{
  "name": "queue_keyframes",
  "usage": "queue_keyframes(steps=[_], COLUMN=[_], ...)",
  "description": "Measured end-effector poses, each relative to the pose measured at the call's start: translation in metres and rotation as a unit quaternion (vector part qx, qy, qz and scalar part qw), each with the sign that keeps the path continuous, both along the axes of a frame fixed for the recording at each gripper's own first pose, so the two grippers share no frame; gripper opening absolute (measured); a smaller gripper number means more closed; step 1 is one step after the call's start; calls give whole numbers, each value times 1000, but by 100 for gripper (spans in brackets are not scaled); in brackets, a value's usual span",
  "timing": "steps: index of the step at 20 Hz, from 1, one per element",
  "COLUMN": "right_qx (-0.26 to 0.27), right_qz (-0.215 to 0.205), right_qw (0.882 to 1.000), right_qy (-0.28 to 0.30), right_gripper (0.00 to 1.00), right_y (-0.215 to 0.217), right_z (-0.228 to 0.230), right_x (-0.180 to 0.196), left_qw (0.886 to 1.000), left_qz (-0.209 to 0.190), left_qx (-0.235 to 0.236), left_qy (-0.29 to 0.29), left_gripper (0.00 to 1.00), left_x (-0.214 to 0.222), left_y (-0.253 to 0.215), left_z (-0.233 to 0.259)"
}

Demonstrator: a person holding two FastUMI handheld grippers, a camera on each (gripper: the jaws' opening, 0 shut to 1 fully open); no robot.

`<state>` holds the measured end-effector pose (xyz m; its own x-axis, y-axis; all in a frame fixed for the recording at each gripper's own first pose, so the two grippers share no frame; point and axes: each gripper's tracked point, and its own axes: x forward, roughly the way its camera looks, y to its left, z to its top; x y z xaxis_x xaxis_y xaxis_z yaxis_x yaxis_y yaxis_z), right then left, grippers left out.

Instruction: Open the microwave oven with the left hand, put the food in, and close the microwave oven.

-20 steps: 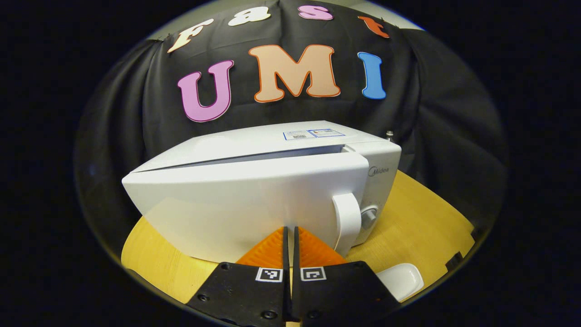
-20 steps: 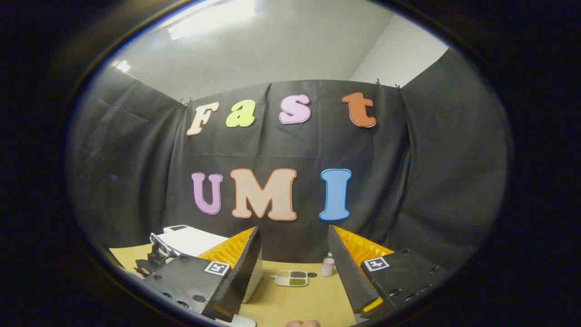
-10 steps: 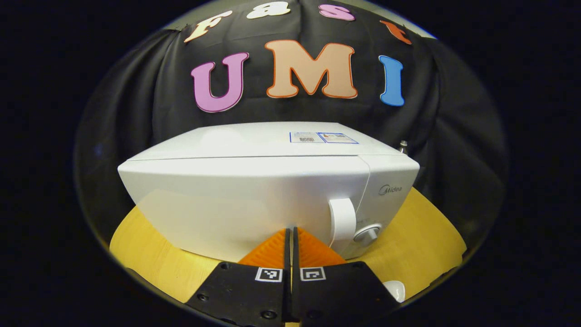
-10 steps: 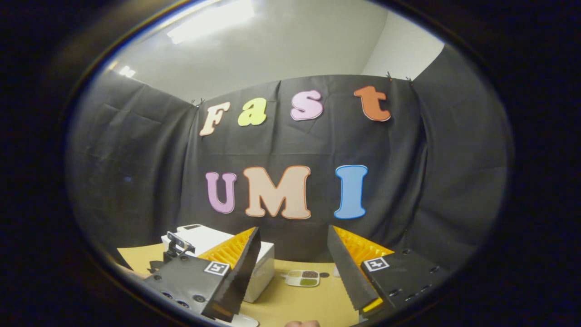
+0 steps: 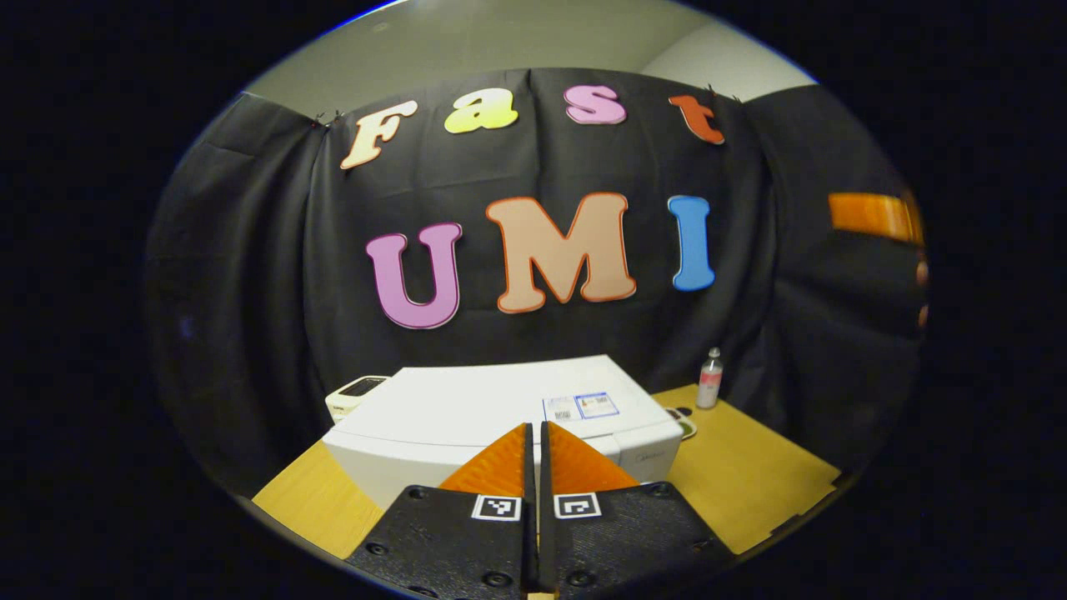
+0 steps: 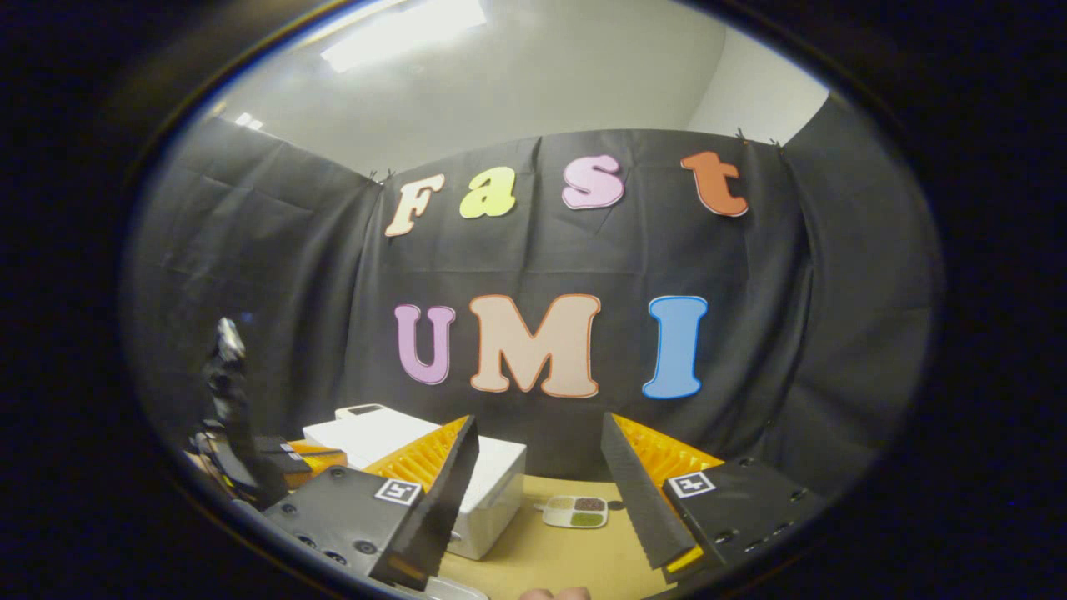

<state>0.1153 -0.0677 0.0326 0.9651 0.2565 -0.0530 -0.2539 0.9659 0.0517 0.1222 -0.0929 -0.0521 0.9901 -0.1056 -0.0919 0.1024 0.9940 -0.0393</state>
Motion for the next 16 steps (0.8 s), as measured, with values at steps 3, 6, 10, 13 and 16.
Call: queue_keyframes(steps=[3,6,10,13,16], right_qx=[10,6,36,36,21], right_qz=[-2,-9,-16,-28,-34], right_qw=[1000,1000,999,999,999], right_qy=[-2,-3,-6,-3,-18], right_gripper=[81,81,83,85,85], right_y=[27,42,53,49,49], right_z=[-2,-4,8,7,10], right_x=[1,2,5,4,-1], left_qw=[999,995,987,987,989], left_qz=[-4,-14,-15,-40,-45], left_qx=[-9,6,80,59,41], left_qy=[-45,-101,-140,-146,-135], left_gripper=[0,58,93,96,96], left_x=[-17,-27,-34,-41,-41], left_y=[19,32,37,19,13], left_z=[62,112,137,137,137])
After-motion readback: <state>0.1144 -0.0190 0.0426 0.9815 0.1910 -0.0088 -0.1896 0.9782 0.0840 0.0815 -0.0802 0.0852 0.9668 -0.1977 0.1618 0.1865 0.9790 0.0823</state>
